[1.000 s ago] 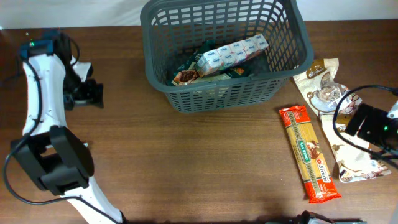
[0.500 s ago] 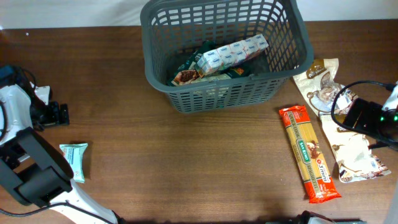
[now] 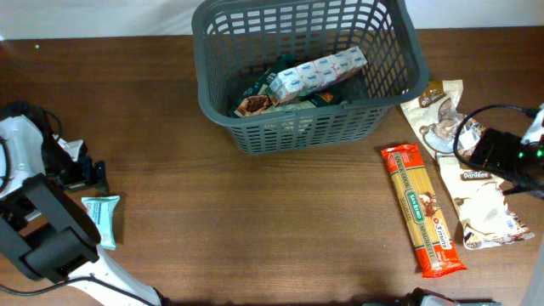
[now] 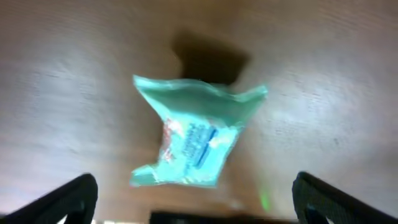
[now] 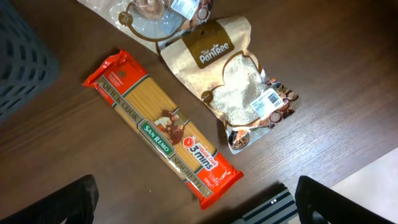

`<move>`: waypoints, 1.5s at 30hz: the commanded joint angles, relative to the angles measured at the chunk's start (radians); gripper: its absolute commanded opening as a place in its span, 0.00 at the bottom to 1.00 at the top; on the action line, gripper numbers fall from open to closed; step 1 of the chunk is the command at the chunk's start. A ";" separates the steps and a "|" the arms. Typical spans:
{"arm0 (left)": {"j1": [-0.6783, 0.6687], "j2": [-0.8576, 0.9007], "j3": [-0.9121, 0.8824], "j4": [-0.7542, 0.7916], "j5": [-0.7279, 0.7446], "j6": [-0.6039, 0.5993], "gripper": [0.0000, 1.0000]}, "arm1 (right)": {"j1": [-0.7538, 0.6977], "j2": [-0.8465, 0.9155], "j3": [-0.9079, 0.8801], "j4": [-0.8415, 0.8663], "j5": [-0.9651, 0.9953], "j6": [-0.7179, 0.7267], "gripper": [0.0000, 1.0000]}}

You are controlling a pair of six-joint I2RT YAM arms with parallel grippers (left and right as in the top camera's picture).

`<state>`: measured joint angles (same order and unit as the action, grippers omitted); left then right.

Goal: Pack container
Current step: 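Grasp the mint-green tissue pack with the left gripper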

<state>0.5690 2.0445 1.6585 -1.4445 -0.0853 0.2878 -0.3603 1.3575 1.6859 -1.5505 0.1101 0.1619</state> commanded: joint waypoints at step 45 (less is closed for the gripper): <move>0.004 0.015 -0.283 0.308 -0.222 0.110 0.21 | -0.007 0.089 0.016 -0.018 -0.014 0.012 0.99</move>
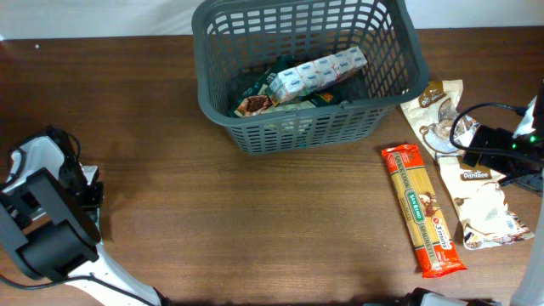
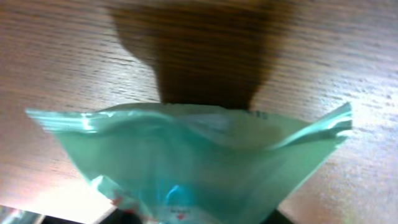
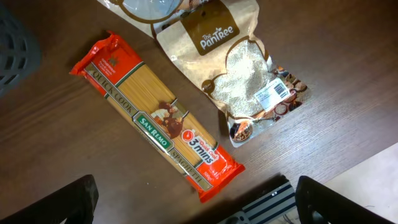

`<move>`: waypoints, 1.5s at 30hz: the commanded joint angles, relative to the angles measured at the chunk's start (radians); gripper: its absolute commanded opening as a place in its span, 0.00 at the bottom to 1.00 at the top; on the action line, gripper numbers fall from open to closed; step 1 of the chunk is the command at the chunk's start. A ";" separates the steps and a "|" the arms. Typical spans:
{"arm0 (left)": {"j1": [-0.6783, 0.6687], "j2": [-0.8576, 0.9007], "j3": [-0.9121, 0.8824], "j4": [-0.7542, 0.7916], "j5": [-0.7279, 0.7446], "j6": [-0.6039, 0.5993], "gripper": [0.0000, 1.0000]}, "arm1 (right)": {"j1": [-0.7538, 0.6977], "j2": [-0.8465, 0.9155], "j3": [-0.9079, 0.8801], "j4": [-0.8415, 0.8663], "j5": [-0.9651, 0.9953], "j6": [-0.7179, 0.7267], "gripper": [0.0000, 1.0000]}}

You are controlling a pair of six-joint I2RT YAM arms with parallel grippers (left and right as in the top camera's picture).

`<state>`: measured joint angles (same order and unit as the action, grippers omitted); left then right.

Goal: Pack container
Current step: 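Grasp the mint-green tissue pack with the left gripper, then lift the mint-green pack and drop it into the basket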

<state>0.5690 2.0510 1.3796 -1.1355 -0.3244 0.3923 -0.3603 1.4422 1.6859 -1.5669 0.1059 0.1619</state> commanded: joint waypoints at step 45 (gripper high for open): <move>-0.680 0.050 1.141 0.917 1.075 -0.020 0.02 | -0.007 0.004 0.016 -0.020 -0.009 0.012 0.99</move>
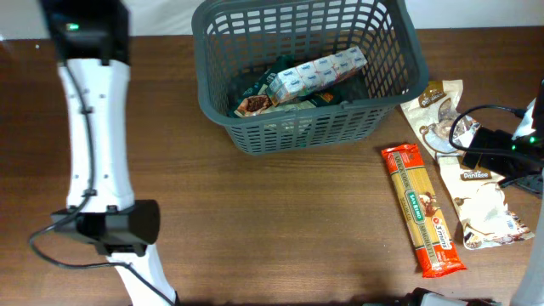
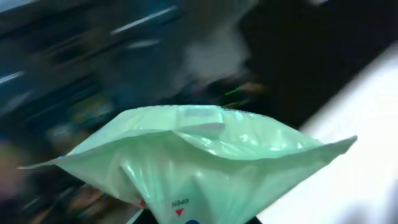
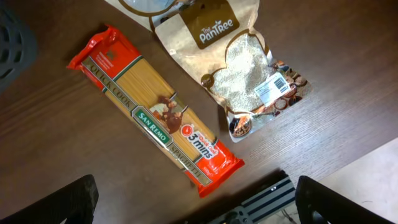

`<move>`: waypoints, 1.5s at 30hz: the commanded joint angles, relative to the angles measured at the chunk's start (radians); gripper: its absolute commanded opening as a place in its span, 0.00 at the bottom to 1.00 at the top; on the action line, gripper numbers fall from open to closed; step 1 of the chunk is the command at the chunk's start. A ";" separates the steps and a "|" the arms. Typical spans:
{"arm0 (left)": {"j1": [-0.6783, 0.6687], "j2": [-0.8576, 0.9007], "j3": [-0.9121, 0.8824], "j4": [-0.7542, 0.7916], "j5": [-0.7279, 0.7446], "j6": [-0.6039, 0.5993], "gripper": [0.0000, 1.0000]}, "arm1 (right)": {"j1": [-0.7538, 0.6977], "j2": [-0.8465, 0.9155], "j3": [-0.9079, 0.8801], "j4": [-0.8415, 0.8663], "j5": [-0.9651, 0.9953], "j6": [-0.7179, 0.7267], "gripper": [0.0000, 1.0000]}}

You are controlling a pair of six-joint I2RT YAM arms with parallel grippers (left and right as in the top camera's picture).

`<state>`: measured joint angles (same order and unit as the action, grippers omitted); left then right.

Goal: Pack container
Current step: 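Lift the mint-green pack and drop it into the basket, then move the right gripper over the PanTree bag near the basket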

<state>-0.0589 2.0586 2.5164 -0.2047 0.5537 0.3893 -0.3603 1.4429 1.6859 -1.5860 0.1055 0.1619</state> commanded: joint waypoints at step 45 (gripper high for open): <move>0.113 0.162 0.156 -0.993 -0.117 0.024 0.99 | -0.009 0.034 0.016 0.094 0.217 -0.018 0.99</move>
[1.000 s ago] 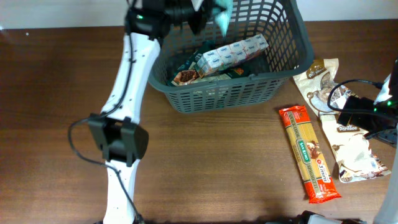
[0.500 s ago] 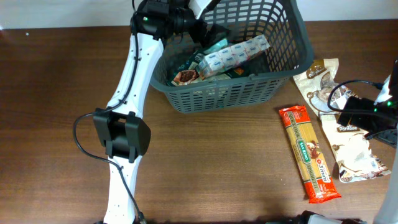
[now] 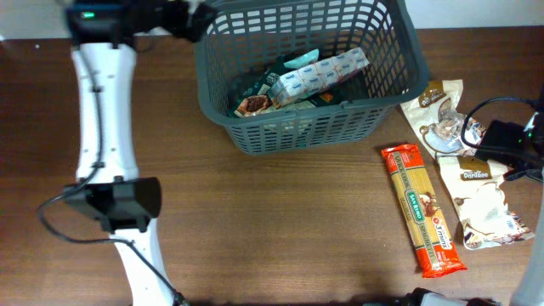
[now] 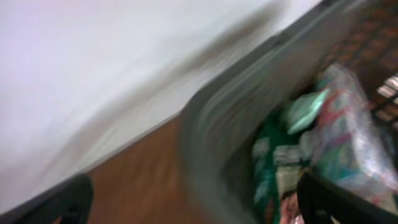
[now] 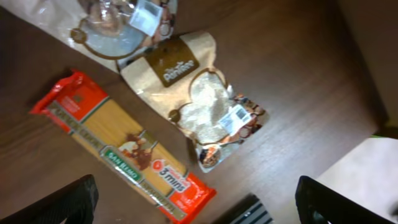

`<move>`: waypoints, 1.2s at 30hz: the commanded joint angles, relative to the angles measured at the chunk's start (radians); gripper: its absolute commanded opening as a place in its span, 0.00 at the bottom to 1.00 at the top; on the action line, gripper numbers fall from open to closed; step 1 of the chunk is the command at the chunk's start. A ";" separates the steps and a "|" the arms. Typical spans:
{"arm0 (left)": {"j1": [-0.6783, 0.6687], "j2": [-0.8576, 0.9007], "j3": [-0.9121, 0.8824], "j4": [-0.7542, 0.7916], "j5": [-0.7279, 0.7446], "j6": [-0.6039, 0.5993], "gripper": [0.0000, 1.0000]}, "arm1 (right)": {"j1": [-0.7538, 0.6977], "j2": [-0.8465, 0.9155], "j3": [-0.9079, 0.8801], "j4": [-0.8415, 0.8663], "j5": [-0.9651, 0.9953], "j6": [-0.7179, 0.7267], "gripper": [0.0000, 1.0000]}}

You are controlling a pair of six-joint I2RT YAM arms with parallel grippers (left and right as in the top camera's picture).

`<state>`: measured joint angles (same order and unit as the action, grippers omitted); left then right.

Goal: Pack container
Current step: 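Move the right gripper over the PanTree bag near the basket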

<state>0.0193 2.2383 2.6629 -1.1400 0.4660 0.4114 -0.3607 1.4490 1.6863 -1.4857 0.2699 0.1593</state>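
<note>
The grey basket (image 3: 255, 136) stands at the back of the table. Inside it, a mint-green packet (image 3: 301, 59) rests on a long white-and-blue pack (image 3: 321, 70) and dark green packs. In the blurred left wrist view the mint-green packet (image 4: 305, 109) shows past the basket's rim (image 4: 205, 124). My left gripper (image 3: 183, 19) hangs at the basket's back left corner, open and holding nothing. The right gripper (image 5: 196, 208) is open above a red spaghetti pack (image 5: 124, 155) and a beige grain pouch (image 5: 208, 106).
A second clear-and-beige pouch (image 3: 438, 110) lies beside the basket's right side, above the grain pouch (image 3: 484, 204). The spaghetti pack (image 3: 422, 208) lies lengthwise at the right front. My left arm (image 3: 102, 110) stretches across the table's left side.
The mint-green packet has left my left gripper and now lies in the basket. That gripper is open at the basket's back left corner. The right gripper has shifted a little over the pouches.
My left gripper hung open over the mint-green packet on the table's left side. Then it was down on the packet. Later it held the packet in the air at the back left. Now the packet is in the basket. The right gripper stayed open over the spaghetti.
</note>
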 commanded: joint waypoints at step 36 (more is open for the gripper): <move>0.159 -0.017 0.009 -0.196 -0.205 0.003 0.99 | -0.006 0.254 0.013 0.024 -0.248 -0.504 0.99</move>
<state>0.1753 2.2326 2.6629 -1.3430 0.2714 0.4118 -0.3634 1.6951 1.6867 -1.4738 0.1001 -0.2745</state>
